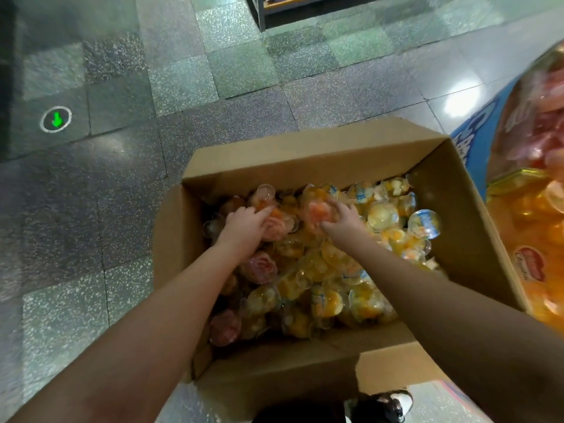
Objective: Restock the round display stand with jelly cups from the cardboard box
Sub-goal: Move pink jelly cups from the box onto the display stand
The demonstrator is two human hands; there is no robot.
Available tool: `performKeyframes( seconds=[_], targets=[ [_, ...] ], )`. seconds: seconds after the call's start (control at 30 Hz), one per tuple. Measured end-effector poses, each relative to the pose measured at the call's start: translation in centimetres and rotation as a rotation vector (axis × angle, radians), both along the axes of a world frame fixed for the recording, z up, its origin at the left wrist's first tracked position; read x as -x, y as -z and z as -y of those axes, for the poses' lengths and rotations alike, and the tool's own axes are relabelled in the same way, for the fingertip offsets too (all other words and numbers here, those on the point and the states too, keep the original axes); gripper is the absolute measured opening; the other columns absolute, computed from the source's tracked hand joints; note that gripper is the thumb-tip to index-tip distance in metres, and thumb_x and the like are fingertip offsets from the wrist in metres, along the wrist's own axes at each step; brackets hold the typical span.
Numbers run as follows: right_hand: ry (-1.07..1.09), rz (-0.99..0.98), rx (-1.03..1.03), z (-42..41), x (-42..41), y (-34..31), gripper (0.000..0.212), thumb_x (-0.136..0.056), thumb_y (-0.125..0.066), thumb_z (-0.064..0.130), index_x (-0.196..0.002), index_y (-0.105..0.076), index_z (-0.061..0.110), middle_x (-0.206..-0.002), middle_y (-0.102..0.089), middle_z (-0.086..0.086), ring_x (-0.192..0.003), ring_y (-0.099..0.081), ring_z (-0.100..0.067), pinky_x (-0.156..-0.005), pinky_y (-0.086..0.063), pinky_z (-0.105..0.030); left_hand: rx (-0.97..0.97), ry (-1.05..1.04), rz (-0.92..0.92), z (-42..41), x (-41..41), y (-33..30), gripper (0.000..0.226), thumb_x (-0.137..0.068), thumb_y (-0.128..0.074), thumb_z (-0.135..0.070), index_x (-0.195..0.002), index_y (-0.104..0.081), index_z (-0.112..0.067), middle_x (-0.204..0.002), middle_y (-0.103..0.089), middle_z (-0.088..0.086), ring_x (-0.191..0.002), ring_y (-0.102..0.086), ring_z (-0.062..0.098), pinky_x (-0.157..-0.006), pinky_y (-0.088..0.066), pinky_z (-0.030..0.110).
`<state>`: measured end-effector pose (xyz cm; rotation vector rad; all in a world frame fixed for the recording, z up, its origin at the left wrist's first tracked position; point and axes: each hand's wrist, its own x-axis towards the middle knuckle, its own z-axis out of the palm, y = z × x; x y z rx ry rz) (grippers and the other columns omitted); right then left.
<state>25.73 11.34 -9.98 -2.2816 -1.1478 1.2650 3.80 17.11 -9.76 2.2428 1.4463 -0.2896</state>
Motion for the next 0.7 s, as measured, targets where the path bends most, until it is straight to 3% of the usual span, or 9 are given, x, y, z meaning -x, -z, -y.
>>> performKeyframes(
  seconds=[0.07, 0.17, 0.27, 0.33, 0.43, 0.7],
  targets=[
    [0.126, -0.119, -0.008, 1.9, -1.1, -1.5, 0.060, -0.091, -0.065, 0.031, -0.145, -0.040, 0.037, -0.140, -0.045, 0.001, -0.100, -0.059, -0.017, -0.061, -0.050, -0.023, 0.174, -0.287, 0.257, 1.0, -0.5, -1.4, 0.043, -0.104, -0.037, -0.031, -0.147, -0.041, -0.028, -0.138, -0.053, 0.004, -0.127, -0.047, 0.024, -0.108, -0.039, 0.040],
    [0.340, -0.445, -0.057, 5.3, -2.9, -3.9, 0.061, -0.089, -0.070, 0.026, -0.144, -0.044, 0.029, -0.121, -0.063, 0.001, -0.097, -0.068, -0.019, -0.079, -0.060, -0.034, 0.354, -0.669, 0.581, 2.8, -2.0, -4.3, 0.041, -0.101, -0.044, -0.041, -0.140, -0.051, -0.031, -0.138, -0.056, -0.003, -0.127, -0.051, 0.019, -0.108, -0.042, 0.041],
    [0.460, -0.652, -0.109, 8.6, -5.0, -6.2, 0.054, -0.089, -0.069, 0.022, -0.139, -0.049, 0.025, -0.121, -0.065, -0.006, -0.103, -0.068, -0.025, -0.088, -0.056, -0.036, 0.493, -0.821, 0.752, 5.4, -4.8, -8.3, 0.048, -0.101, -0.041, -0.050, -0.142, -0.050, -0.027, -0.133, -0.060, 0.000, -0.123, -0.057, 0.026, -0.102, -0.045, 0.042],
    [0.499, -0.728, -0.154, 11.0, -6.5, -8.5, 0.040, -0.092, -0.065, 0.018, -0.129, -0.054, 0.028, -0.122, -0.065, -0.008, -0.107, -0.066, -0.028, -0.094, -0.054, -0.038, 0.704, -0.935, 0.972, 7.4, -7.3, -10.3, 0.047, -0.101, -0.044, -0.045, -0.140, -0.051, -0.020, -0.122, -0.068, 0.008, -0.106, -0.067, 0.030, -0.089, -0.053, 0.047],
    [0.566, -0.791, -0.224, 15.5, -9.2, -11.7, 0.036, -0.095, -0.062, 0.017, -0.128, -0.054, 0.028, -0.121, -0.067, -0.009, -0.102, -0.066, -0.025, -0.089, -0.053, -0.037, 0.774, -0.924, 1.065, 10.8, -11.8, -12.2, 0.040, -0.101, -0.043, -0.041, -0.128, -0.058, -0.015, -0.105, -0.074, 0.010, -0.075, -0.067, 0.021, -0.058, -0.051, 0.031],
    [0.740, -0.706, -0.454, 32.3, -18.3, -17.5, 0.035, -0.094, -0.060, 0.011, -0.127, -0.059, 0.025, -0.117, -0.070, -0.009, -0.090, -0.067, -0.019, -0.074, -0.052, -0.028, 0.960, -0.673, 1.036, 23.4, -26.3, -16.6, 0.033, -0.101, -0.044, -0.041, -0.121, -0.059, -0.019, -0.102, -0.072, 0.015, -0.071, -0.070, 0.022, -0.051, -0.054, 0.026]
  ],
)
